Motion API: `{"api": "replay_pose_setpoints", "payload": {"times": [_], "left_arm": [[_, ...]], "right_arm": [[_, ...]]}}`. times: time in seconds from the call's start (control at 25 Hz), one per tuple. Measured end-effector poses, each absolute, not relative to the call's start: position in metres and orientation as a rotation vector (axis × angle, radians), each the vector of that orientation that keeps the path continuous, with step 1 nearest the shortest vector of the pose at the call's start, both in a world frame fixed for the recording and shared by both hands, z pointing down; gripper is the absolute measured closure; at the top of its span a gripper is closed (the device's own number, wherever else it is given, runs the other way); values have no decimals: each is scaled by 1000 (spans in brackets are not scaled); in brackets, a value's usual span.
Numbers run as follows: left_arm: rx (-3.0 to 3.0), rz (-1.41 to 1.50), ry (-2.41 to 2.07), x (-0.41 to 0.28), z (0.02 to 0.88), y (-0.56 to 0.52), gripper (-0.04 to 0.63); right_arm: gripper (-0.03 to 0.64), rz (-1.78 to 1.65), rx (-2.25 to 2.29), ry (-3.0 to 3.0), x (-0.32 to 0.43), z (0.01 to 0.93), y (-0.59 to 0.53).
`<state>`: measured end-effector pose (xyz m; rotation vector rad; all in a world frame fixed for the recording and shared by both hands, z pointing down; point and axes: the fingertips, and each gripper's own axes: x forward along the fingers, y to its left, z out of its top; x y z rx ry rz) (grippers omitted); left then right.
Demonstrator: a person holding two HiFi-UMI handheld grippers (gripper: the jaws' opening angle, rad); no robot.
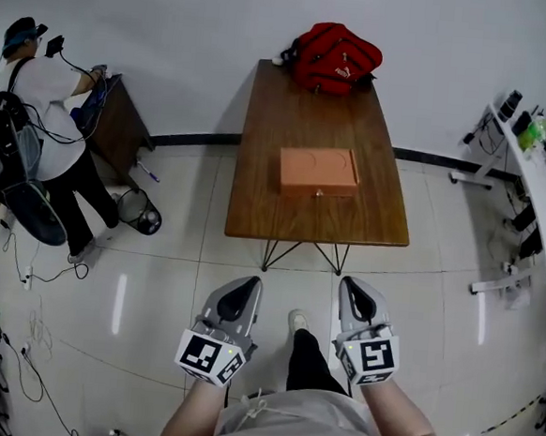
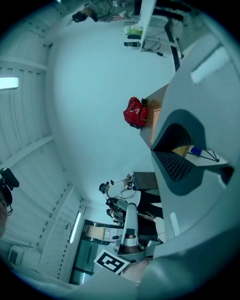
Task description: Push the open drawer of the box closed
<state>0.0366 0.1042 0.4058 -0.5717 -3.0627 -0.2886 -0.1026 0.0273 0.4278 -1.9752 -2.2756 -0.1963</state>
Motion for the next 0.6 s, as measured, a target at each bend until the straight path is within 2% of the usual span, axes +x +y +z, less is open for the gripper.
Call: {"api": "replay_pose_setpoints", "payload": {"times": [0.28, 0.6], "left_arm": [[-566, -219, -3054, 121, 391, 27, 589], [-529, -194, -3050, 189, 381, -41, 589]], "right_arm": [[614, -251, -2059, -2337, -8, 405, -57], [614, -239, -2006, -2353, 58, 392, -129]]}}
